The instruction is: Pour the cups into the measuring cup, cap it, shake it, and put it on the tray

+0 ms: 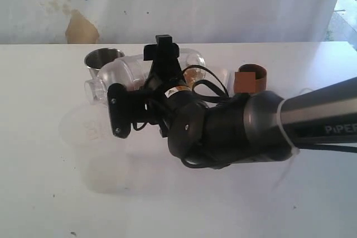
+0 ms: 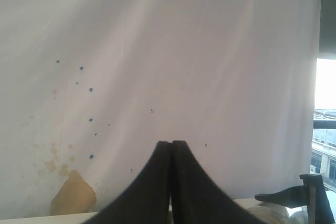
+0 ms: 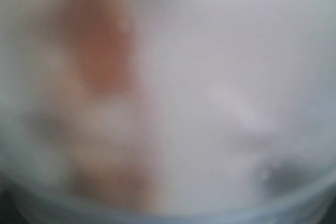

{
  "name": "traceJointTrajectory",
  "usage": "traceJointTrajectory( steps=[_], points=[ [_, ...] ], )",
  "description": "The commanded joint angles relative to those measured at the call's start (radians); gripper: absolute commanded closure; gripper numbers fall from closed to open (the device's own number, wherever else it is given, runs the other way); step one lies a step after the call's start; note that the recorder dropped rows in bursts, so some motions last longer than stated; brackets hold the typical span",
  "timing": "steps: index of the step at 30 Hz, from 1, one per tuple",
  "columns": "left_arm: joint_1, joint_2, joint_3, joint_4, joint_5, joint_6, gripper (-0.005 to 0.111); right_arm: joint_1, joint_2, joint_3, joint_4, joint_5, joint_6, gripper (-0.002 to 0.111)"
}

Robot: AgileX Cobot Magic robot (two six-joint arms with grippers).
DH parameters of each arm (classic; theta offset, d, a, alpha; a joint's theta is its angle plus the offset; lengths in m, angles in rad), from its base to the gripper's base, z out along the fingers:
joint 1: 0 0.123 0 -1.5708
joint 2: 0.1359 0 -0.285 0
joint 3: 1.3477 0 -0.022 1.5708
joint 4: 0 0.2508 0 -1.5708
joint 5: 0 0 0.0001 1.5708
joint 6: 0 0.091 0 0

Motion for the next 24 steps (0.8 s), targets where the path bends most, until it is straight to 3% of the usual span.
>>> traceJointTrajectory(
  steps=[1,10,24],
  points=[
    [-0.003,-0.006,0.004,-0.012,-0.014,0.002,0.107,-0.014,-0.02,0.007,-0.048,-0.067,-0.018,0.108],
    [-0.003,-0.006,0.004,-0.012,-0.014,0.007,0.107,-0.014,-0.02,0.007,-0.23,-0.127,-0.018,0.108],
    [-0.003,-0.006,0.004,-0.012,-0.014,0.011,0.107,-0.055,-0.02,0.007,-0.236,-0.134,-0.015,0.108]
  ],
)
